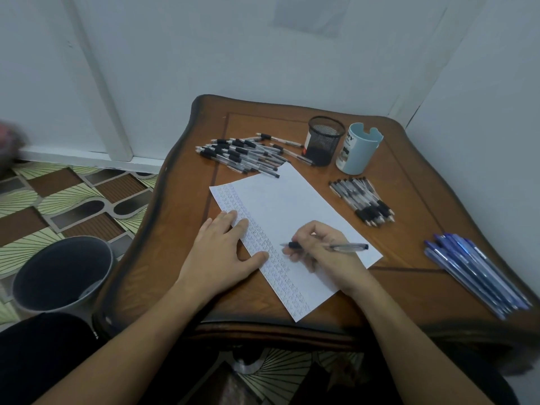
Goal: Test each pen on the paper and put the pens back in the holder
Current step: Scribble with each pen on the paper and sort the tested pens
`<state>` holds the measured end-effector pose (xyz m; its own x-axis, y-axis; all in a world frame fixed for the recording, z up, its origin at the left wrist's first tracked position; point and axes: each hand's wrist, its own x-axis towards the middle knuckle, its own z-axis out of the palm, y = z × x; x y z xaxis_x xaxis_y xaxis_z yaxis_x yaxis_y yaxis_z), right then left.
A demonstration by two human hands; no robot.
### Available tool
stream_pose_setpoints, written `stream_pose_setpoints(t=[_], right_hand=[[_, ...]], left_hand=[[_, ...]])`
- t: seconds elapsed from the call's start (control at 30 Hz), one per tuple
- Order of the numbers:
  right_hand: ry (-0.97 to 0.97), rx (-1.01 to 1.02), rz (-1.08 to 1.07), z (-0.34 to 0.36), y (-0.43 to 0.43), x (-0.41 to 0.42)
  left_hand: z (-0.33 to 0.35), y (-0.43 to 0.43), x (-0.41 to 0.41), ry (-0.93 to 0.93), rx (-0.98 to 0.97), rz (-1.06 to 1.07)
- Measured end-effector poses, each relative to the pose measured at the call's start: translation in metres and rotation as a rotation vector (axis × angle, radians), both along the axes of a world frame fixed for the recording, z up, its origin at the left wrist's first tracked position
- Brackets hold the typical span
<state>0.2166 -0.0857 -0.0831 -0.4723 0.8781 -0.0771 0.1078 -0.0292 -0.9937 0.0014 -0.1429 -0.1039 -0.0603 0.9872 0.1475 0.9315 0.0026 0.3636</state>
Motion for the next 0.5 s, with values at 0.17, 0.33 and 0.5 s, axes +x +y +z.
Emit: stream_pose_setpoints(t=[0.17, 0.33, 0.5], right_hand=[[-0.056, 0.051, -0.136, -0.009, -0.002, -0.006], [-0.164, 0.125, -0.154, -0.015, -0.006, -0.007], [-0.200, 0.171, -0.125, -0.015, -0.007, -0.008]], left_hand=[[0.001, 0.000, 0.000, 0.001, -0.002, 0.007], [0.002, -0.001, 0.000, 0.001, -0.006, 0.003], [0.002, -0.001, 0.000, 0.012, -0.009, 0.001]])
